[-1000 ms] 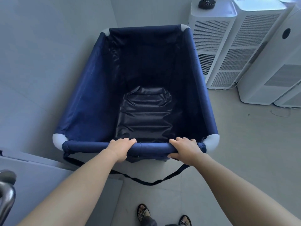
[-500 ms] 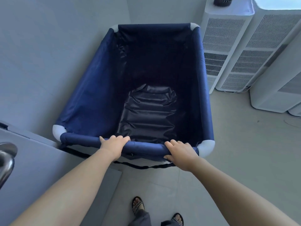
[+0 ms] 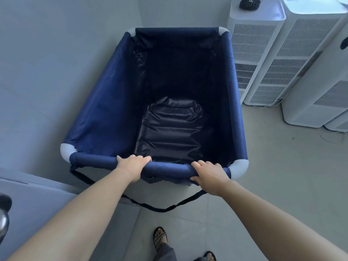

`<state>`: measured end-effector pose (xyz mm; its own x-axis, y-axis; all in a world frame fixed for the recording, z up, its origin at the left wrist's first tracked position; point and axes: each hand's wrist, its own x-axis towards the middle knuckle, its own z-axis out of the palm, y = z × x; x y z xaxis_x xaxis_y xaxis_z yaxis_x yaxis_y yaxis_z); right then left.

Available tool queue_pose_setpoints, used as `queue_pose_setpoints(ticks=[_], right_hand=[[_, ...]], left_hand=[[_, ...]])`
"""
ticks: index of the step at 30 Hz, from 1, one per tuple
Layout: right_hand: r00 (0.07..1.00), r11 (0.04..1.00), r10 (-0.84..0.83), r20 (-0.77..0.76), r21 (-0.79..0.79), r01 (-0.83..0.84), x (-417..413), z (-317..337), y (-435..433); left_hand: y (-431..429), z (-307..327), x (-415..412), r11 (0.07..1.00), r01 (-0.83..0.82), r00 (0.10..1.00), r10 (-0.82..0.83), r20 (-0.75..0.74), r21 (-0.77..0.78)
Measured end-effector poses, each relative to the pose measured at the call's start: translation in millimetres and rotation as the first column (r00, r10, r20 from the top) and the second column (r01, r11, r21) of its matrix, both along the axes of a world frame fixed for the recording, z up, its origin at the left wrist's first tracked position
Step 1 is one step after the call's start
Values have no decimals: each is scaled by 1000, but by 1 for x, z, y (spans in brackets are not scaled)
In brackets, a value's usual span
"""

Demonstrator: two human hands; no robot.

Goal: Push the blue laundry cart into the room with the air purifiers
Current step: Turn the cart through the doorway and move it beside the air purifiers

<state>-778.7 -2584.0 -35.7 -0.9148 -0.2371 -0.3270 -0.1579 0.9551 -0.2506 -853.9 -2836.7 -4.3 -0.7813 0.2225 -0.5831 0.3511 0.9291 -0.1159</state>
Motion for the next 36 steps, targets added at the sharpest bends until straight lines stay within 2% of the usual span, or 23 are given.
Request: queue_pose_setpoints(ticks=[6, 11, 17, 20, 23, 28, 36], right_hand=[[999, 999, -11, -30, -37, 10, -19, 1, -39], [998, 998, -50, -24, -45, 49, -28, 2, -48], [990, 990, -140, -28, -36, 139, -34, 3, -53], [980, 985, -169, -107, 8, 171, -33, -4, -65], [969, 984, -160, -188, 46, 171, -29, -11, -76], [935, 952, -114, -336, 232, 200, -21, -10, -83], [916, 957, -112, -385, 207, 204, -22, -12, -86]], left_hand=[[-34, 7, -31, 999, 28, 1000, -27, 8, -35], [-45, 2, -44, 999, 54, 998, -54, -23, -4], [-49, -10, -39, 989, 123, 978, -106, -179, 85], [-54, -18, -32, 966, 174, 968, -132, -213, 191], [-58, -24, -28, 962, 187, 959, -136, -247, 198], [-61, -34, -23, 959, 191, 950, -127, -287, 208], [-69, -43, -31, 933, 278, 918, -187, -350, 228]])
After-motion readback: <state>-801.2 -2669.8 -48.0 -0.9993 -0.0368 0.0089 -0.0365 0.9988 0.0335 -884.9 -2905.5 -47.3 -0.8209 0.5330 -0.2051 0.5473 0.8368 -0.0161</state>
